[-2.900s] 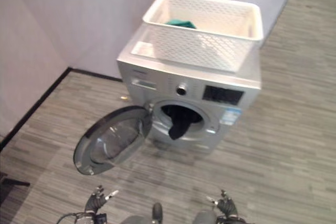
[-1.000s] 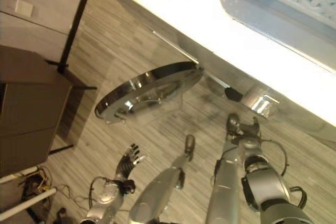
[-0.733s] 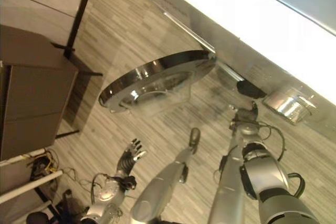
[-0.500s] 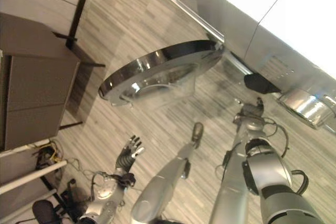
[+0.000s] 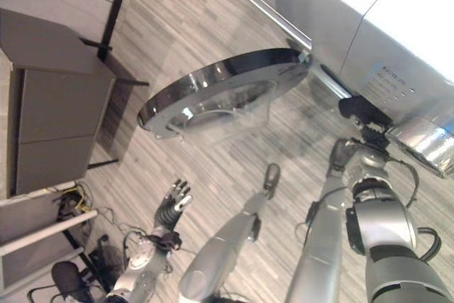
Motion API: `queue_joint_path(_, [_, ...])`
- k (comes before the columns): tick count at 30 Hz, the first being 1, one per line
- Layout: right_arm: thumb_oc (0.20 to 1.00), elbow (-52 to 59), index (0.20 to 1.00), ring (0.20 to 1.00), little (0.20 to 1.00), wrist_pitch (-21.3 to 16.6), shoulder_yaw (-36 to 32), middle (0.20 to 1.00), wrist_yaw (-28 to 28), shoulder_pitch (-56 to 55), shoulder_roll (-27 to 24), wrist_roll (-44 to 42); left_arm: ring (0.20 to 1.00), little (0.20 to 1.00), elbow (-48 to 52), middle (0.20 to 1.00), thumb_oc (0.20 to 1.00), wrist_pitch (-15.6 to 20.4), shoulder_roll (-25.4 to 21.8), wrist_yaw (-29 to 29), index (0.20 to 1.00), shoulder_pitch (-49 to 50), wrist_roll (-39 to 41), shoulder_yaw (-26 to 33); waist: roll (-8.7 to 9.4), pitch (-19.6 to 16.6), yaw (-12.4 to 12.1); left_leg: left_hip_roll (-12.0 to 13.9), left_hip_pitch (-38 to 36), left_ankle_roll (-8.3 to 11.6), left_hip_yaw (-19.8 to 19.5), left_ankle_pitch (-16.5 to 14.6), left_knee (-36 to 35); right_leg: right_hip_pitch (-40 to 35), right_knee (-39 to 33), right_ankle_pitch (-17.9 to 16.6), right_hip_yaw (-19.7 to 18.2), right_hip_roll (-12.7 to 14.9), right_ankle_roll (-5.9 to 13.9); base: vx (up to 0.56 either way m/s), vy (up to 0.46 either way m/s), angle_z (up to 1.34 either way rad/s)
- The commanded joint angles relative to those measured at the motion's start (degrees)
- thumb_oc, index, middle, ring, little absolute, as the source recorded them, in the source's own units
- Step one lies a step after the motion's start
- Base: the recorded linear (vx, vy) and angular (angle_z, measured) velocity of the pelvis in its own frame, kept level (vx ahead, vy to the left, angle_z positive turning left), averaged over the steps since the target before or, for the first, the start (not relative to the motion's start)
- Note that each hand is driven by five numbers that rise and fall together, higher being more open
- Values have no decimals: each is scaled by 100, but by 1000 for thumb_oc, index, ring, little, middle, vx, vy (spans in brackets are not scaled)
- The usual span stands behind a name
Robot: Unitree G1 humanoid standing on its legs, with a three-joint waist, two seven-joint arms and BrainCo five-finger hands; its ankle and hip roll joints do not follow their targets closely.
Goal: Grab the laundry basket,head to the washer,open it,put in the laundry and shut it.
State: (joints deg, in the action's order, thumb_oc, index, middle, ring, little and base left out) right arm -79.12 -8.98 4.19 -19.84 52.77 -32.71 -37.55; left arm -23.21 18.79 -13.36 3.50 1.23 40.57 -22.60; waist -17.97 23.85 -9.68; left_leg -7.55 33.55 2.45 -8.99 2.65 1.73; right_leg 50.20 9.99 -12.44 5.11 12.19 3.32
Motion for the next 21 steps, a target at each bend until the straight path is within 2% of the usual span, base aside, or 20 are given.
queue_joint_path(1, [1000, -132, 1000, 1000, 1000, -198, 331, 1000, 70, 424, -492, -232, 1000, 1000, 259, 1000, 1000, 219, -364, 15, 1000, 224, 152, -10, -653, 67, -74, 3, 116, -64, 244, 214, -469, 170, 807, 1216, -440, -91, 448, 0, 0, 0])
queue_joint_path(6, [1000, -126, 1000, 1000, 1000, -166, 497, 1000, 176, 681, -539, -310, 1000, 1000, 313, 1000, 1000, 195, -380, -31, 1000, 262, 244, -15, -679, 56, -118, -5, 59, -58, 235, 152, -548, 179, 869, 1397, -453, -84, 490, 46, 2, 1])
queue_joint_path(7, [705, -126, 705, 705, 705, -161, 514, 705, 196, 724, -558, -333, 1000, 1000, 334, 1000, 1000, 197, -390, -48, 1000, 278, 251, -15, -690, 57, -128, -5, 56, -53, 232, 154, -566, 181, 883, 1419, -442, -81, 491, 0, 0, 0])
queue_joint_path(8, [567, -114, 567, 567, 567, -162, 530, 567, 209, 774, -562, -366, 1000, 1000, 337, 1000, 1000, 189, -389, -61, 1000, 283, 265, -10, -703, 55, -147, -2, 78, -47, 236, 171, -566, 211, 897, 1407, -442, -83, 492, 0, 0, 0])
queue_joint_path(9, [526, -107, 526, 526, 526, -164, 532, 526, 222, 821, -590, -412, 1000, 1000, 350, 1000, 1000, 184, -401, -69, 1000, 288, 269, -9, -716, 59, -155, -6, 79, -44, 233, 171, -571, 230, 925, 1435, -446, -81, 491, 2, 2, -3])
queue_joint_path(11, [592, -88, 592, 592, 592, -167, 586, 592, 284, 949, -614, -484, 1000, 1000, 411, 1000, 1000, 181, -430, -83, 1000, 298, 281, -5, -732, 49, -192, -4, 95, -37, 233, 181, -582, 272, 952, 1450, -450, -88, 491, 4, -1, -2])
queue_joint_path(12, [589, -95, 589, 589, 589, -168, 593, 589, 288, 959, -616, -488, 1000, 1000, 413, 1000, 1000, 179, -427, -83, 1000, 297, 282, -2, -733, 50, -192, -4, 99, -36, 234, 181, -582, 278, 954, 1450, -451, -88, 490, 0, 0, 0])
queue_joint_path(15, [435, -65, 435, 435, 435, -161, 703, 435, 340, 1159, -684, -515, 1000, 1000, 443, 1000, 1000, 174, -432, -105, 1000, 280, 327, -17, -742, 34, -226, 8, 126, -29, 247, 190, -600, 335, 992, 1459, -442, -83, 491, 0, 0, 0])
queue_joint_path(16, [282, -44, 282, 282, 282, -165, 754, 282, 346, 1228, -705, -526, 1000, 1000, 474, 1000, 1000, 172, -437, -113, 1000, 272, 339, -30, -738, 26, -242, 11, 135, -31, 241, 193, -604, 358, 1021, 1465, -440, -93, 486, 0, 0, 0])
queue_joint_path(17, [200, -12, 200, 200, 200, -172, 808, 200, 350, 1310, -728, -543, 1000, 1000, 529, 1000, 1000, 160, -461, -114, 1000, 265, 347, -39, -734, 19, -260, 10, 135, -28, 237, 203, -611, 357, 1030, 1470, -439, -106, 481, 0, 0, 0])
queue_joint_path(21, [200, 113, 200, 200, 200, -246, 840, 200, 341, 1454, -787, -664, 1000, 1000, 624, 1000, 1000, 170, -503, -84, 1000, 255, 345, -28, -720, 8, -269, 24, 106, -11, 217, 221, -650, 346, 1038, 1485, -406, -118, 481, -3, -5, 2])
